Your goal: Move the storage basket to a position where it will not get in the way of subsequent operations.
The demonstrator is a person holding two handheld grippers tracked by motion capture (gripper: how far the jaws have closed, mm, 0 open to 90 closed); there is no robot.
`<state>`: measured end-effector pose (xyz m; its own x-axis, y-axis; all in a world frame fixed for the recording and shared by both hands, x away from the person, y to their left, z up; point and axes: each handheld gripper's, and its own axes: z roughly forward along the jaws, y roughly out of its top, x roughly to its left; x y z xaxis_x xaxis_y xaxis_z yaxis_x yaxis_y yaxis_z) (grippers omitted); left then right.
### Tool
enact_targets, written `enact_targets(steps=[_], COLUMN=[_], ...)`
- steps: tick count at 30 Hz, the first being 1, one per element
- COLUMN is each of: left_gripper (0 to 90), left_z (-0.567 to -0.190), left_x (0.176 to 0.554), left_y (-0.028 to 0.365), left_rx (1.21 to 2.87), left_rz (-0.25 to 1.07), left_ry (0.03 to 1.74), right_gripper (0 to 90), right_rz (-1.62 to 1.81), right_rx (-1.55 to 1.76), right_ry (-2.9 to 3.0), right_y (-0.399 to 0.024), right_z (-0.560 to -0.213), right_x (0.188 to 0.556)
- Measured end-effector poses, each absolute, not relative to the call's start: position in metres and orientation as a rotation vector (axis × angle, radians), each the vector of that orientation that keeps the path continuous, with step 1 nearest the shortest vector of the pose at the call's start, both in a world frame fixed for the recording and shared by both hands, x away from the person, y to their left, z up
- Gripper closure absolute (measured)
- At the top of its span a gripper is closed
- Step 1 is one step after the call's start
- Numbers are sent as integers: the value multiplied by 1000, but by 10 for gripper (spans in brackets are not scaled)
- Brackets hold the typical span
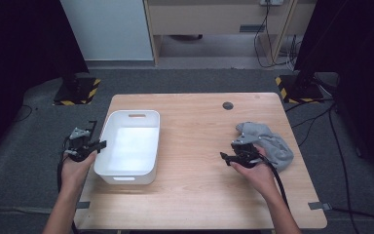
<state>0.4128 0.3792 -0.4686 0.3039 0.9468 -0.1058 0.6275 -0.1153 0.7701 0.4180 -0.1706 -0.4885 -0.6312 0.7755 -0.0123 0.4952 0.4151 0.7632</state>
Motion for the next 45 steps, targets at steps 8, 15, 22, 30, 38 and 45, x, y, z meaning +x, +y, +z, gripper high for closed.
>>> enact_targets(steps=[8, 15, 22, 30, 38, 45], left_gripper=[765, 765, 660, 551, 602, 703], left_z=[-468, -467, -467, -462, -455, -463], left_x=[419, 429, 430, 415, 404, 401], left_y=[389, 397, 403, 399, 391, 395], left_rx=[1848, 1849, 1801, 1834, 1823, 1822], left_rz=[557, 571, 578, 604, 602, 572], left_ry=[1416, 1428, 1431, 1425, 1447, 1489], right_gripper=[403, 403, 399, 397, 395, 395], right_rz=[1061, 1056, 1057, 1047, 1047, 1051], right_rx=[1101, 1101, 1108, 1106, 1105, 1107], right_ry=[2311, 2315, 2317, 2326, 2328, 2326], right_y=[-170, -171, -171, -170, -170, -172], right_z=[-490, -492, -492, -493, -493, -492], right_x=[418, 419, 419, 419, 419, 419])
